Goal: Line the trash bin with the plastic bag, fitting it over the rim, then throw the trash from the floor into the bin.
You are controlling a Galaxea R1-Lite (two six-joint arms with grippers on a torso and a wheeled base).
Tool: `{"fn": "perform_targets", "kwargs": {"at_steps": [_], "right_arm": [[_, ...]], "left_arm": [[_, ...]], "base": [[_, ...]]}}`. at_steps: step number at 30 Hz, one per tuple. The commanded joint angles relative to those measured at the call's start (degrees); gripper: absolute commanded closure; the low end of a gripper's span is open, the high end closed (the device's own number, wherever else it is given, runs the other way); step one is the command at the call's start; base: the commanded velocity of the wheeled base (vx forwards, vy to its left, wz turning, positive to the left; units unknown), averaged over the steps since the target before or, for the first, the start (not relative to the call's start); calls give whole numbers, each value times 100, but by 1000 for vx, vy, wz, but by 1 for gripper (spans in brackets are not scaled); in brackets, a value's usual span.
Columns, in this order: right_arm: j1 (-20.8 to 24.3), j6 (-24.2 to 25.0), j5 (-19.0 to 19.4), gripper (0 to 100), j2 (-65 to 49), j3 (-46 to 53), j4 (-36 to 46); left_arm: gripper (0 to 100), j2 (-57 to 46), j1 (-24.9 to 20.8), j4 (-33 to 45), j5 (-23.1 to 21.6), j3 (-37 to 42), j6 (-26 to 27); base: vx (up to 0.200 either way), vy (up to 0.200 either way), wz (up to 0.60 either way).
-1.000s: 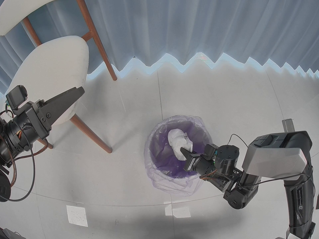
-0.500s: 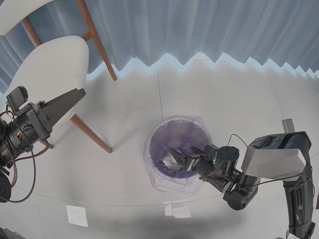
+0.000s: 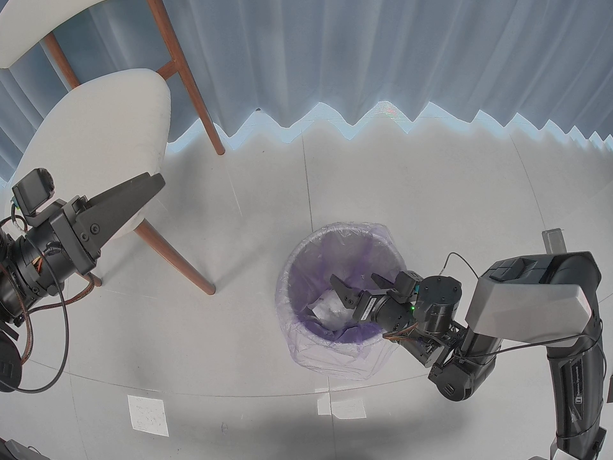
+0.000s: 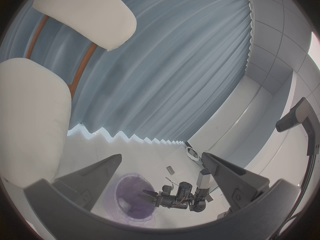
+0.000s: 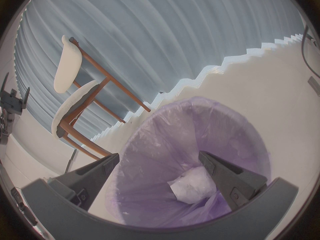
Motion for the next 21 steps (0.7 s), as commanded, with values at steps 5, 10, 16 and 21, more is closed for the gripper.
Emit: {"fn": "perform_targets", "kwargs": {"at_steps": [5, 10, 16, 21], "right_arm": [[-345, -32, -30, 0, -1892, 216, 434], [-573, -32, -30, 0, -3360, 629, 1164], [-609, -190, -30, 0, -5680, 1763, 2728], [-644, -357, -30, 0, -6884, 2378, 3167]], "left_arm": [[0, -344, 179, -787, 29, 106, 733], [0, -889, 337, -725, 37, 326, 970], [0, -2278, 944, 919, 55, 449, 970], [0, -3578, 1383, 2553, 55, 449, 988]], "base": [[0, 0, 0], [0, 0, 0], [0, 0, 0], [0, 0, 0]]}}
